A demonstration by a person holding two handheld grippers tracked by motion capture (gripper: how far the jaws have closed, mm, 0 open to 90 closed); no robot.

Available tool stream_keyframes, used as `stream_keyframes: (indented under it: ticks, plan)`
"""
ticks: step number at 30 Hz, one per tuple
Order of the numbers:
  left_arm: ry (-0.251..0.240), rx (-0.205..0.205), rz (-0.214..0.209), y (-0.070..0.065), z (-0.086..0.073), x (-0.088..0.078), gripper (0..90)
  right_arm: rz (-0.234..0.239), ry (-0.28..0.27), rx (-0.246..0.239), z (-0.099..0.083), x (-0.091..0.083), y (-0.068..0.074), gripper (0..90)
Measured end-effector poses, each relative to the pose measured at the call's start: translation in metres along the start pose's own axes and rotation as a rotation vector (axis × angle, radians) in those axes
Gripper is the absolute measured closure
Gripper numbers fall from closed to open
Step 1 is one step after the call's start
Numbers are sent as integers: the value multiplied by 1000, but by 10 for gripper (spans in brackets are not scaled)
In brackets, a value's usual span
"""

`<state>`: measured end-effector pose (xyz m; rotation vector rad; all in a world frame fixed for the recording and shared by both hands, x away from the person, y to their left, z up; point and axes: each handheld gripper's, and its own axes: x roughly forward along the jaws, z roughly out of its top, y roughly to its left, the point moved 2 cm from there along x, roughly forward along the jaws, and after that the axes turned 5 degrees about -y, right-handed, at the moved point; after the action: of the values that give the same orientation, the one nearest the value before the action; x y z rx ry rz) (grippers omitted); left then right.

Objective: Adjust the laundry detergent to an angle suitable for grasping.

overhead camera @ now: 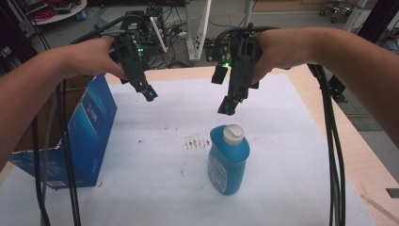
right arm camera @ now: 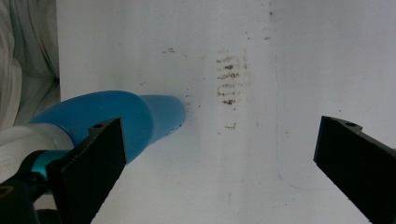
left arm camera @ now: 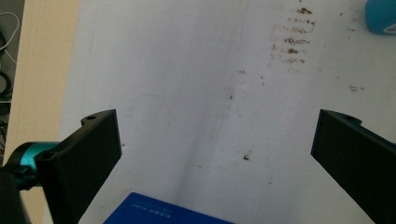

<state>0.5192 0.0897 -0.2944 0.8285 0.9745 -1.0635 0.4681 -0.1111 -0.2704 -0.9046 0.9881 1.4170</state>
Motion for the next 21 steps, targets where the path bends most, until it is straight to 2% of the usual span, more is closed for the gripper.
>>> stream_keyframes:
  ticks: [11,21]
  plan:
    - [10,4,-7,-2,2,3,16,-10,-14,-8,-1,-2,-1,19]
    - [15,6,-12,-3,4,8,16,-33,-27,12,-15,-14,-2,19]
